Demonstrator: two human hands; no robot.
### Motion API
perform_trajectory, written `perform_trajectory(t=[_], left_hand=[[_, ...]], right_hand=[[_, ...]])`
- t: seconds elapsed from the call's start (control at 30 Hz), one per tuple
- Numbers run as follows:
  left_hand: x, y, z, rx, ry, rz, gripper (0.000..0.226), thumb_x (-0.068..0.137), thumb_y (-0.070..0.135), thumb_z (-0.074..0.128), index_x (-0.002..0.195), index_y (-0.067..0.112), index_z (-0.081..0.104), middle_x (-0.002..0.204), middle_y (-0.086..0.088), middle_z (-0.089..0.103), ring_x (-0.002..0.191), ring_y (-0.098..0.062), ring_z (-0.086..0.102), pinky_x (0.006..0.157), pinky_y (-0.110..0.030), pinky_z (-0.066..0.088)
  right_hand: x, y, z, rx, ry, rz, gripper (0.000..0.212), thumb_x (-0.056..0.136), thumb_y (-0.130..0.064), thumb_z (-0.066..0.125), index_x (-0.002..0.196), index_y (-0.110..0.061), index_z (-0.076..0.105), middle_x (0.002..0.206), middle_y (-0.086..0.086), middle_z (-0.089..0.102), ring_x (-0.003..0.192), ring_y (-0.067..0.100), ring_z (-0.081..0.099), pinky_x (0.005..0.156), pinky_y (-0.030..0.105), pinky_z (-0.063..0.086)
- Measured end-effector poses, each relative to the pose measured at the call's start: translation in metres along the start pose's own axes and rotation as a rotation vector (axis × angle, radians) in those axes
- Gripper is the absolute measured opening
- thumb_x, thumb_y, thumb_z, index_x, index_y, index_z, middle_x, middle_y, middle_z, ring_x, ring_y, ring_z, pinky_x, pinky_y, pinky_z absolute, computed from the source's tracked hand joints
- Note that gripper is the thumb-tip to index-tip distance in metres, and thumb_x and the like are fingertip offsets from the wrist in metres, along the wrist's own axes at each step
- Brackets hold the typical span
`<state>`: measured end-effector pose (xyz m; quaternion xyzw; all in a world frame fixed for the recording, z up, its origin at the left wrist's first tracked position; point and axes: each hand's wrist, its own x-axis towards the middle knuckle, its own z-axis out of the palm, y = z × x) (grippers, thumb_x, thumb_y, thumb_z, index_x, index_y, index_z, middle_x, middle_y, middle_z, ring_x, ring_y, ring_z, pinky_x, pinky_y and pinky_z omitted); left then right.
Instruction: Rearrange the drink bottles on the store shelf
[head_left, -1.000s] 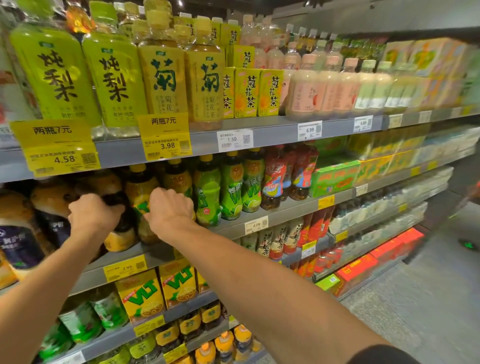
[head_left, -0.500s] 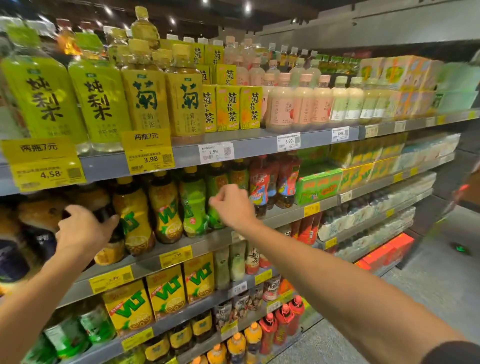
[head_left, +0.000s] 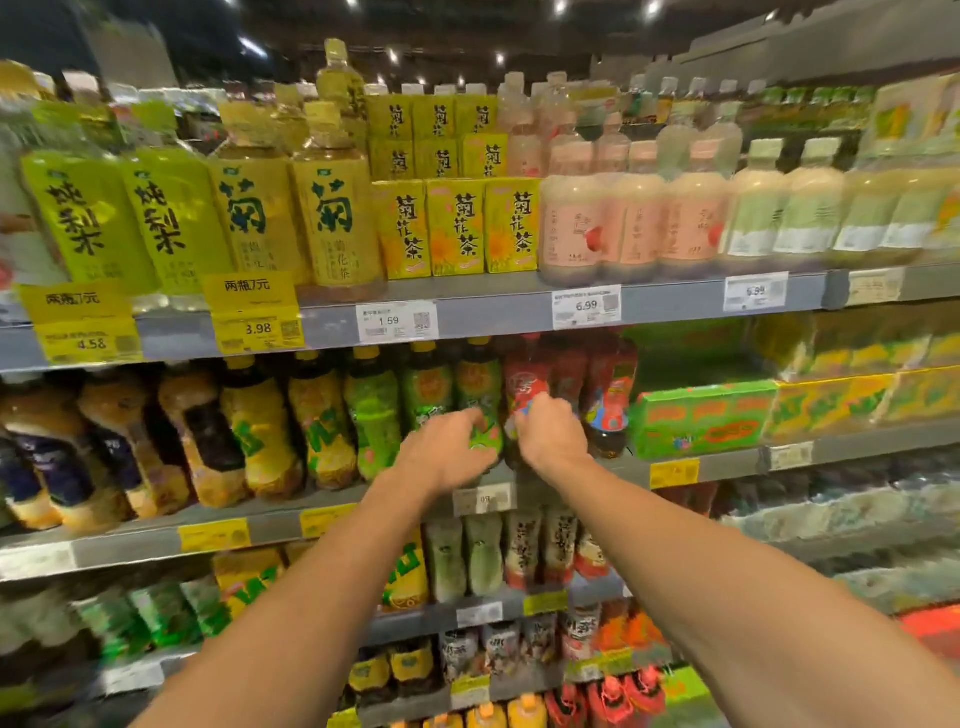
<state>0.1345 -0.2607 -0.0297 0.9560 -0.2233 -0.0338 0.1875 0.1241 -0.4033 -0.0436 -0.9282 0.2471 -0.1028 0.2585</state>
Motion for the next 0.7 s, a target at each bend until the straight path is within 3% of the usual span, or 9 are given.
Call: perform_trajectory(t=[0.23, 0.5, 0.6, 0.7], left_hand=[[0.04, 0.029, 0.021, -0.043, -0.096, -0.054, 0.054, 0.089, 0.034, 0.058, 0.142, 0.029, 0.048, 0.129, -0.01, 0.067, 0.118, -0.034, 0.063, 0.099, -0.046, 0.053], [0.044, 0.035, 0.02, -0.015, -0.14, -0.052, 0.06, 0.09, 0.034, 0.063, 0.146, 0.021, 0.045, 0.135, -0.012, 0.063, 0.123, -0.034, 0.06, 0.103, -0.049, 0.05], [0.024, 0.035, 0.001, -0.039, -0.135, -0.046, 0.052, 0.093, 0.025, 0.062, 0.143, 0.014, 0.053, 0.138, -0.011, 0.063, 0.114, -0.031, 0.063, 0.093, -0.037, 0.052], [0.005, 0.027, -0.019, 0.014, -0.082, -0.097, 0.053, 0.091, 0.025, 0.064, 0.142, 0.013, 0.055, 0.144, -0.011, 0.06, 0.131, -0.032, 0.058, 0.105, -0.041, 0.05]], right_hand=[[0.019, 0.017, -0.003, -0.024, -0.06, -0.127, 0.031, 0.102, -0.02, 0.055, 0.128, -0.002, 0.055, 0.132, 0.021, 0.055, 0.121, 0.042, 0.057, 0.094, 0.043, 0.048], [0.019, 0.017, -0.008, -0.1, -0.094, -0.158, 0.033, 0.102, -0.023, 0.05, 0.13, -0.006, 0.055, 0.132, 0.02, 0.054, 0.119, 0.04, 0.059, 0.094, 0.045, 0.048], [0.013, 0.006, -0.023, -0.321, -0.175, -0.203, 0.04, 0.095, -0.03, 0.057, 0.131, -0.012, 0.054, 0.132, 0.015, 0.06, 0.121, 0.036, 0.059, 0.089, 0.041, 0.047], [0.0, -0.019, -0.034, -0.355, -0.353, -0.325, 0.054, 0.088, -0.037, 0.063, 0.134, -0.01, 0.051, 0.132, 0.016, 0.06, 0.116, 0.035, 0.061, 0.086, 0.039, 0.048]])
